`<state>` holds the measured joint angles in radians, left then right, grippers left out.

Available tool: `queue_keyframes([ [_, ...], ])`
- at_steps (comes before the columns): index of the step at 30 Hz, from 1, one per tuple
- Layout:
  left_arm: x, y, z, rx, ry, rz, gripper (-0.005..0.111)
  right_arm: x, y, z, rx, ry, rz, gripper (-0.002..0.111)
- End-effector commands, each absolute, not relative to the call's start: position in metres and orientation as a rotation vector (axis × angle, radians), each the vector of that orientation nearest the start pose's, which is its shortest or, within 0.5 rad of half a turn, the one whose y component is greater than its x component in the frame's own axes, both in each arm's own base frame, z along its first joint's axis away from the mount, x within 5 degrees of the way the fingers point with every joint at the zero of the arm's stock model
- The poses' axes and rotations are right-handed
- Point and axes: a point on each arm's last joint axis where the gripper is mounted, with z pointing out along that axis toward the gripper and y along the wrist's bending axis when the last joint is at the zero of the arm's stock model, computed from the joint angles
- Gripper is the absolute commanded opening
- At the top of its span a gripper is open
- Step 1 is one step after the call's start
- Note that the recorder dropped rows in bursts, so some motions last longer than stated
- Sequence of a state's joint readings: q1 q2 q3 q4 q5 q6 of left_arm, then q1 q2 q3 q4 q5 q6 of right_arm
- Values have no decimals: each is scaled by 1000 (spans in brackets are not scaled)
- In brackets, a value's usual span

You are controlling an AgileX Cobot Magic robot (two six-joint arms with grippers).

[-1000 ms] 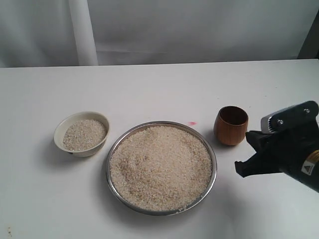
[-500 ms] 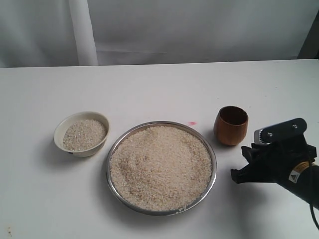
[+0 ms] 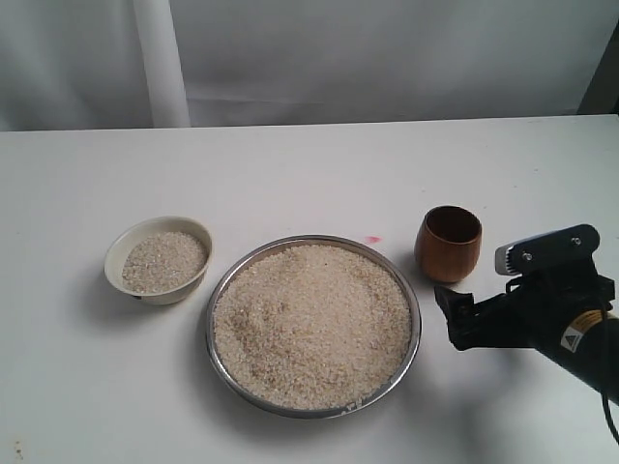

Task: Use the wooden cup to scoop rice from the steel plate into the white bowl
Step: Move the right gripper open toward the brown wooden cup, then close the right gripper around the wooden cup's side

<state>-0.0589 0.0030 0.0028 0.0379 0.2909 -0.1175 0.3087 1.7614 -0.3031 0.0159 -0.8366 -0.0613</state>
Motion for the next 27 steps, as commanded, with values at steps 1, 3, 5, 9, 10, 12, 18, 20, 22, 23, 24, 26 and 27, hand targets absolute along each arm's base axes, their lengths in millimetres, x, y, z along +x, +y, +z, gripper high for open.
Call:
queue_keyframes([
  [1,55,-3,187,-30,1770,-102,0,231,71,106,-360,2051,155,104],
  [3,55,-3,187,-32,1770,-104,0,232,72,109,-355,2023,157,104],
  [5,55,-3,187,-32,1770,-104,0,235,73,111,-351,2004,159,104],
  [9,55,-3,187,-32,1770,-104,0,244,75,109,-348,1998,161,104],
  [10,55,-3,187,-32,1770,-104,0,246,76,107,-349,1999,161,104],
  [12,55,-3,187,-32,1770,-104,0,251,78,104,-346,1985,162,104],
  [18,55,-3,187,-30,1770,-102,0,265,82,96,-339,1943,167,104],
  [20,55,-3,187,-30,1770,-102,0,271,84,92,-339,1940,167,104],
  [22,55,-3,187,-30,1770,-102,0,277,86,89,-338,1939,167,103],
  [23,55,-3,187,-30,1770,-102,0,280,87,88,-338,1935,167,103],
  [24,55,-3,187,-30,1770,-102,0,282,87,87,-330,1930,165,103],
  [26,55,-3,187,-30,1770,-102,0,287,88,85,-322,1924,162,103],
  [27,55,-3,187,-32,1770,-104,0,289,88,84,-320,1926,161,103],
])
